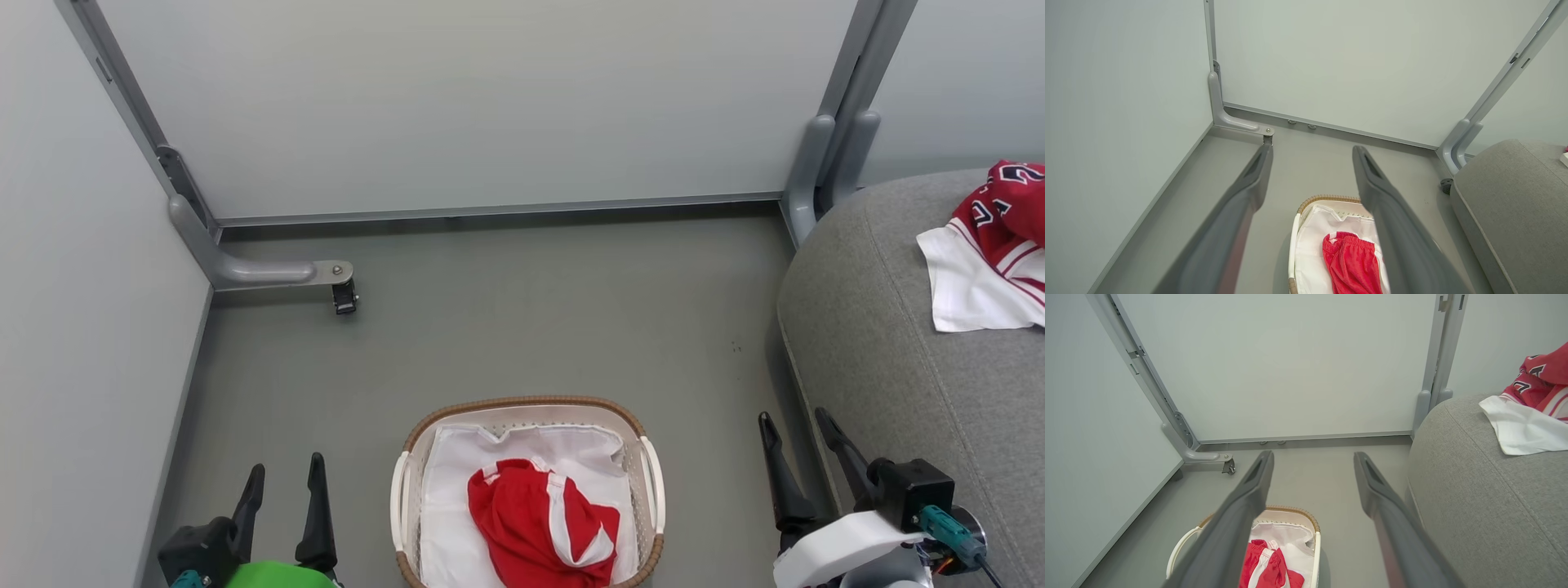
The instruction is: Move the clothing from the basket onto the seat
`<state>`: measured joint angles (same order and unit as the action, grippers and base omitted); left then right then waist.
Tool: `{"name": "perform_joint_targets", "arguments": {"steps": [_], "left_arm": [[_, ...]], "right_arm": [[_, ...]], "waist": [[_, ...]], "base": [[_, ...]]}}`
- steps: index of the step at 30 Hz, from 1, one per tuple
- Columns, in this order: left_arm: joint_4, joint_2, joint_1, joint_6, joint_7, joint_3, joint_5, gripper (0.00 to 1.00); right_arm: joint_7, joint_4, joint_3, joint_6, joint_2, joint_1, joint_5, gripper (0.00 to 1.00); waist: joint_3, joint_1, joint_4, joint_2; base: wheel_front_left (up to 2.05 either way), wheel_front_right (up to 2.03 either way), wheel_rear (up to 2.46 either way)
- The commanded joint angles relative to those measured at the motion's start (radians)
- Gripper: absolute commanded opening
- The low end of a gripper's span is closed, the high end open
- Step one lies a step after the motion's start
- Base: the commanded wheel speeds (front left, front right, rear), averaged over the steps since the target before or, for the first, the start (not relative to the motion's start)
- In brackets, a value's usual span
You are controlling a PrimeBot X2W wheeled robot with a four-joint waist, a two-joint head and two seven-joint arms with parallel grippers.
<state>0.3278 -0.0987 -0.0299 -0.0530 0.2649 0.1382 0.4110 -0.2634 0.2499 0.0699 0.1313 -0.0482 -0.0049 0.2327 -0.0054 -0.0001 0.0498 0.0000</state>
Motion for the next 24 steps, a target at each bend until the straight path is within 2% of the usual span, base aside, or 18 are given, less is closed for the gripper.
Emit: {"name": "perform_joint_targets", "arguments": {"steps": [1,11,15,19,24], "left_arm": [[0.003,0.003,0.014,-0.006,-0.001,-0.003,-0.013,1.0],[0.007,0.007,0.017,-0.018,-0.001,-0.005,-0.024,1.0],[0.002,-0.002,0.046,-0.025,-0.001,0.013,-0.038,1.0],[-0.003,-0.013,0.119,-0.033,-0.01,0.046,-0.069,1.0],[0.004,-0.022,0.269,-0.048,-0.056,0.1,-0.099,1.0]], "right_arm": [[-0.002,-0.001,-0.003,-0.001,-0.004,0.005,0.003,1.0],[-0.002,-0.002,-0.011,-0.001,-0.004,-0.001,0.0,1.0],[-0.002,-0.017,-0.025,-0.001,-0.004,-0.027,-0.017,1.0],[-0.002,-0.041,-0.047,-0.001,-0.004,-0.071,-0.039,1.0],[-0.002,-0.092,-0.053,-0.001,-0.004,-0.16,-0.06,1.0]], "waist": [[0.001,0.0001,0.0,0.0],[0.008,0.0001,0.001,0.0],[0.042,0.0001,-0.002,0.0],[0.117,0.0001,-0.016,0.0],[0.266,0.0001,-0.058,0.0]], "base": [[0.0,0.0,0.0],[0.0,0.0,0.0],[0.0,0.0,0.0],[0.0,0.0,0.0],[0.0,0.0,0.0]]}}
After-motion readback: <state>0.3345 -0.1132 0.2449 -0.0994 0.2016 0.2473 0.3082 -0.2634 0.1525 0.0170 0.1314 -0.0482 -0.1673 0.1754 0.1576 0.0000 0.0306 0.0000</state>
